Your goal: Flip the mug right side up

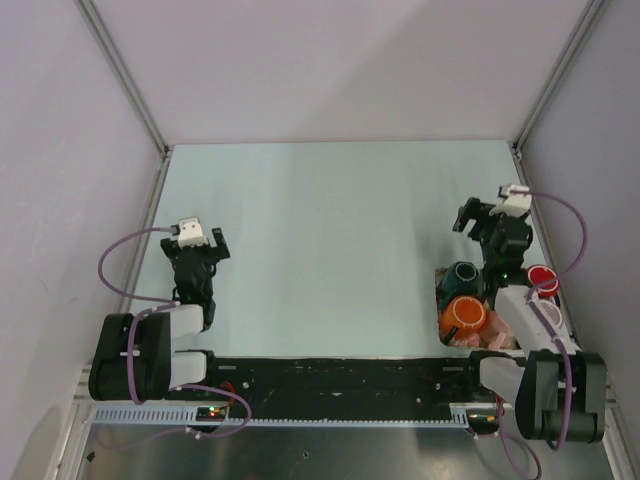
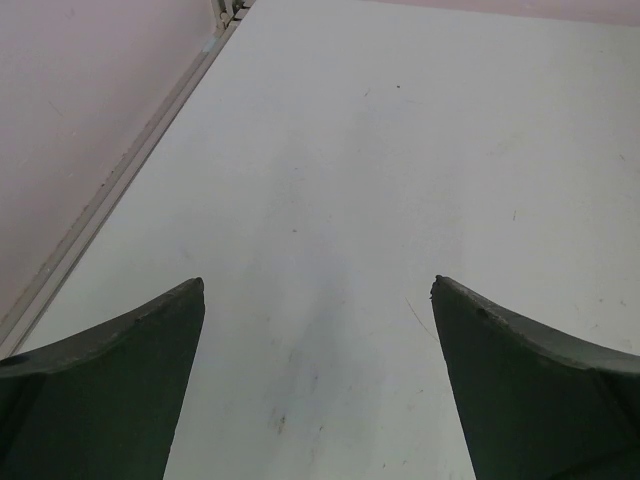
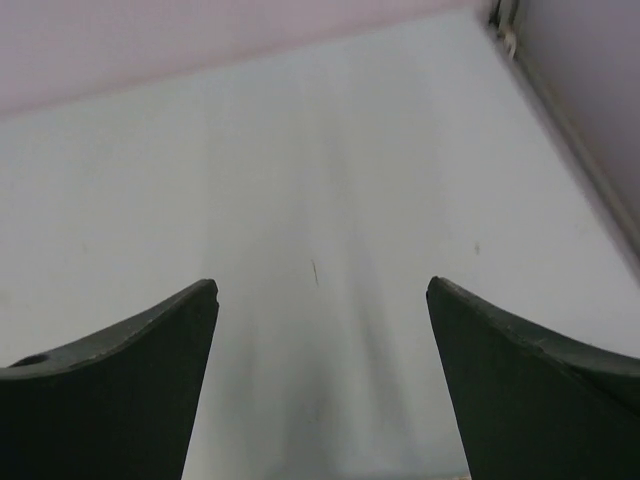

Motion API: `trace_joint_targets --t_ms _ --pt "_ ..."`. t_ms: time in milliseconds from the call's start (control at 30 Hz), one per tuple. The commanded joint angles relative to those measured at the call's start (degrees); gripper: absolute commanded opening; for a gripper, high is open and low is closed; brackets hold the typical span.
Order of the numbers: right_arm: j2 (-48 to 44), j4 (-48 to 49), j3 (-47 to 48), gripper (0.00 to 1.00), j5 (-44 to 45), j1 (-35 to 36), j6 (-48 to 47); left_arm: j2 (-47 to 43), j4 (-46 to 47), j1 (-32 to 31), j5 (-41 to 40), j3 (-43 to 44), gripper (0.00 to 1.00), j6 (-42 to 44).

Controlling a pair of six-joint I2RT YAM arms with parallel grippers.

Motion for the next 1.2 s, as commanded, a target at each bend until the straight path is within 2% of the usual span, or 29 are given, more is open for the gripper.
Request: trace_joint_targets --t_ms 0,167,233,367,500,633,933,1167 --pt "-5.5 -27.5 16.9 0.89 7.2 3.8 5.3 -0.7 3.1 0.4 -0.6 0.9 0.98 -0.8" --pt "-5.1 -63.0 31.7 0.89 23.1 14.3 13.3 -1.6 1.5 0.4 -0.1 2.5 0.98 -0.5" --pt "-4.7 -72.9 33.3 0.97 24.6 15.8 18.4 -4.0 -11.9 0.5 0.5 8.2 0.98 -0.2" --pt "-4.2 -84.0 33.9 0.99 22.7 17.9 25.0 -4.5 -40.8 0.7 9.1 25.6 0.98 3.0" --pt "-1.9 -87.4 33.4 0.99 22.5 19.8 28.4 -4.1 -58.5 0.7 18.3 37.6 0.98 4.5" --pt "0.5 -88.1 31.8 0.99 21.1 19.7 29.9 -4.6 -66.5 0.7 22.5 41.8 0.98 5.0" --pt "5.9 -81.3 27.6 0.99 16.2 15.8 29.1 -4.2 -69.4 -0.3 25.3 43.0 0.98 4.3" --pt "12.1 -75.2 27.3 0.94 14.5 14.9 28.8 -3.8 -69.3 -0.4 25.1 42.8 0.98 4.2"
